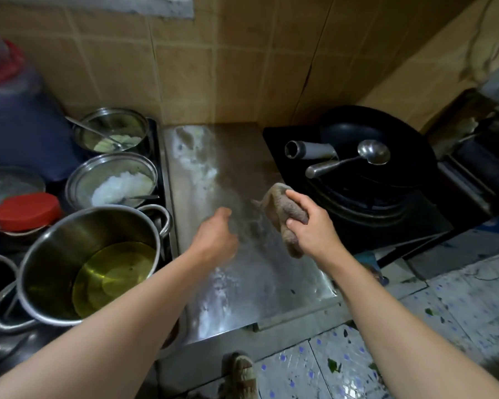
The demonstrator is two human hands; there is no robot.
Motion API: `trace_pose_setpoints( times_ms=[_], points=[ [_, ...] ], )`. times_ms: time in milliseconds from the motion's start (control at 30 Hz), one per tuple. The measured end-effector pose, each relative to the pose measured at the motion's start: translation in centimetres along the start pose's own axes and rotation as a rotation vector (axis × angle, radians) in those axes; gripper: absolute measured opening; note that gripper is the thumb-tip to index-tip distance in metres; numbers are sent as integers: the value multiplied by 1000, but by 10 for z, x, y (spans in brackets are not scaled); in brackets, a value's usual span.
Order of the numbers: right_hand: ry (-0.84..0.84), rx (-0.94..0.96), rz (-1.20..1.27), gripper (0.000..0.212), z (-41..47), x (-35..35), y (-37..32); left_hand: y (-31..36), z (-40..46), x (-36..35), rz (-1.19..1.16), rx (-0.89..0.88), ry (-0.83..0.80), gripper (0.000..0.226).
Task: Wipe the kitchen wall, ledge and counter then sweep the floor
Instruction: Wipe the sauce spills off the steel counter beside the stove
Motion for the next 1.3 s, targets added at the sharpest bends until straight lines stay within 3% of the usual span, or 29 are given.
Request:
trace_pose_setpoints(
  times_ms=[333, 500, 633, 767, 833, 1033, 1200, 1300],
  points=[
    [-125, 142, 129, 99, -4, -19, -71, 51, -2, 60, -705, -11, 228, 25],
    [-163, 175, 52, 101, 3, -21, -83, 56, 1, 75, -750, 33, 254, 19],
    [-360, -12, 363, 82, 10, -15, -83, 56, 8, 78, -693, 34, 331, 25],
    [-530, -187, 567, 26, 21, -10, -87, 57, 13, 76, -768, 47, 371, 20],
    [-594, -219, 571, 11, 24, -10, -88, 60, 14, 73, -780, 50, 354, 15],
    [-519, -275, 614, 10, 46, -8, -89, 51, 22, 71, -857, 134, 310, 14],
    [-419, -222, 632, 8, 53, -14, -93, 44, 21, 71, -811, 34, 233, 53],
    [-411, -190, 686, 11, 52, -19, -97, 44, 23, 67, -719, 15, 194, 50]
  ],
)
Point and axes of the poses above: each hand's wrist, its own z-axis towards the middle knuckle, its own x-axis out of the back of the hand, y = z × x, the point moved 2 cm from there along z, towards the middle knuckle, and after that the axes turned 14 degrees about -x, right-handed, at the moved point
